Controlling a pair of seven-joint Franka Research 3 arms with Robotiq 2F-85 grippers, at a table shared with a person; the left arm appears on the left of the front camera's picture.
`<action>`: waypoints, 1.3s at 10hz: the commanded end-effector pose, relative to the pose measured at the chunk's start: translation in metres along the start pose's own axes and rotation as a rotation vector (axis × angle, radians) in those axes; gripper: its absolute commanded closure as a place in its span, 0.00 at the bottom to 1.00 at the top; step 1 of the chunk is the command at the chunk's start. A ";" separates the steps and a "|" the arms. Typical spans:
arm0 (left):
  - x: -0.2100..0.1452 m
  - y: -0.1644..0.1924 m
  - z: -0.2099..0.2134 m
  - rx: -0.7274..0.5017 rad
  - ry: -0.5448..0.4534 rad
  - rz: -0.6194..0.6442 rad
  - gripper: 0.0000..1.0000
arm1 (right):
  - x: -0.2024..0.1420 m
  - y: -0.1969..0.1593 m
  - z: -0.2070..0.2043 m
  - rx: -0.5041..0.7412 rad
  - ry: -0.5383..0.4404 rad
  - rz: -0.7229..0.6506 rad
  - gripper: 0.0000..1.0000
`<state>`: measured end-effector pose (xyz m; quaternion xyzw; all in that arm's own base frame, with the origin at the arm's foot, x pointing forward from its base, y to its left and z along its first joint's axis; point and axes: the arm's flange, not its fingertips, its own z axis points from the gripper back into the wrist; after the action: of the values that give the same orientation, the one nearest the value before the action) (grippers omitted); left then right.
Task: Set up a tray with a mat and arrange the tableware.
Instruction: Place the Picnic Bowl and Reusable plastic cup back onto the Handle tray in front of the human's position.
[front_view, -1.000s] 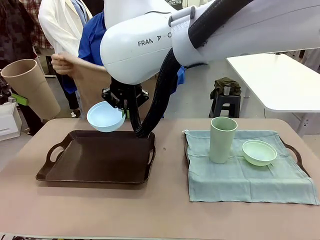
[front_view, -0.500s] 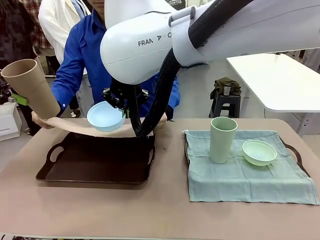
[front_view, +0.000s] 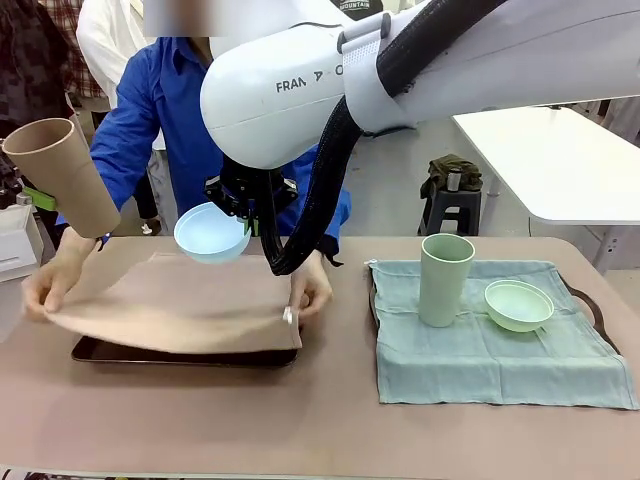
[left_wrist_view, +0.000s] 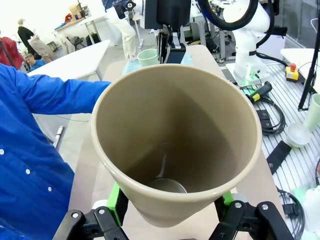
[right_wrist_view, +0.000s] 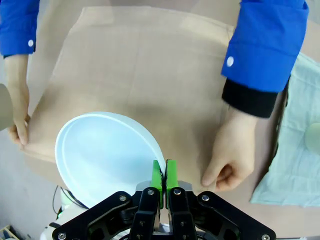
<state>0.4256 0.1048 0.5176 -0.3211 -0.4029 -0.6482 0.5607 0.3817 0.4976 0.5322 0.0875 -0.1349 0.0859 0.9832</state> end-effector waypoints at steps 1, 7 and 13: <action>0.004 0.000 0.001 0.007 -0.009 -0.015 1.00 | 0.000 0.001 0.000 -0.003 -0.003 0.007 1.00; 0.004 0.000 0.001 0.007 -0.009 -0.015 1.00 | 0.000 0.001 0.000 -0.003 -0.003 0.007 1.00; 0.004 0.000 0.001 0.007 -0.009 -0.015 1.00 | 0.000 0.001 0.000 -0.003 -0.003 0.007 1.00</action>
<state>0.4256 0.1048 0.5176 -0.3211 -0.4029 -0.6482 0.5607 0.3817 0.4976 0.5322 0.0876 -0.1349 0.0859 0.9832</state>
